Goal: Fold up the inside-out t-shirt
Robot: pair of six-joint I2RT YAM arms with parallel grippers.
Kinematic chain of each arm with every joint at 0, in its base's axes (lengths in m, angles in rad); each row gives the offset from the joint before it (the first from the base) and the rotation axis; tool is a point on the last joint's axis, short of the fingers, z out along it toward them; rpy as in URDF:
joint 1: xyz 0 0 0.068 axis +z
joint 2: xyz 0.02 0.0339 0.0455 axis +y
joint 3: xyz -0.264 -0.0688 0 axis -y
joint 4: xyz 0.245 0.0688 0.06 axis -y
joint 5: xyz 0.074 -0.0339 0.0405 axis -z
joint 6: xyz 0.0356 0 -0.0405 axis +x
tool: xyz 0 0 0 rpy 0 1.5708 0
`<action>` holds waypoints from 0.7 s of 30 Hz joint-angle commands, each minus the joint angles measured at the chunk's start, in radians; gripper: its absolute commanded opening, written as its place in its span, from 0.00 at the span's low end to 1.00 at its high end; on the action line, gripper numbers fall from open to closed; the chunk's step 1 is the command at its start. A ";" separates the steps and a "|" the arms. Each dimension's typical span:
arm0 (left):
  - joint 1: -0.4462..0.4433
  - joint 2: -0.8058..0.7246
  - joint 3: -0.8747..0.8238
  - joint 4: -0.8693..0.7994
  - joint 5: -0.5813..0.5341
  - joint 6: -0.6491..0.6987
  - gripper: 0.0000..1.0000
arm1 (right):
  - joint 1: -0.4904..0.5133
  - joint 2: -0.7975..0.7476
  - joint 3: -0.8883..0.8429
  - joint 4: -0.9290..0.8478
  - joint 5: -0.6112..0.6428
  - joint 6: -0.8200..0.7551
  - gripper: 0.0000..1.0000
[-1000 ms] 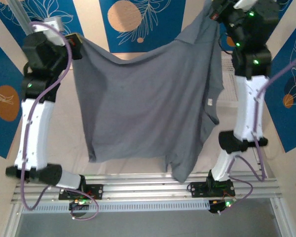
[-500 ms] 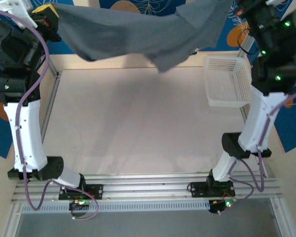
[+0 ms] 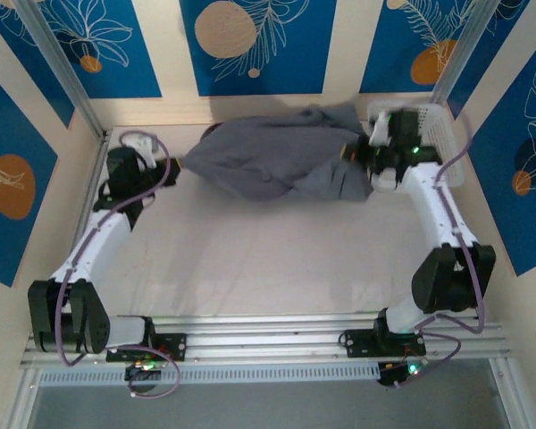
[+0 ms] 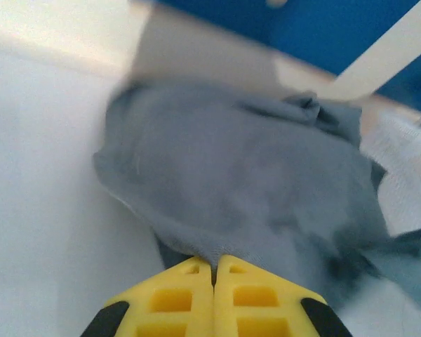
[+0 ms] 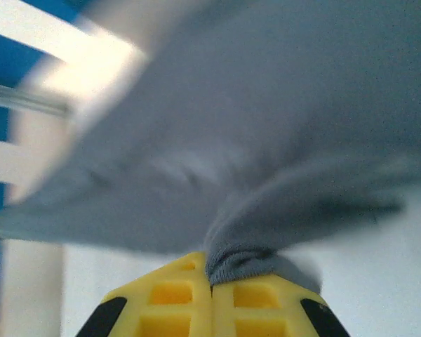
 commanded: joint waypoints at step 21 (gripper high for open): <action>0.003 -0.683 -0.373 -0.194 -0.256 -0.162 0.23 | -0.008 -1.225 -0.751 0.146 0.469 0.609 0.36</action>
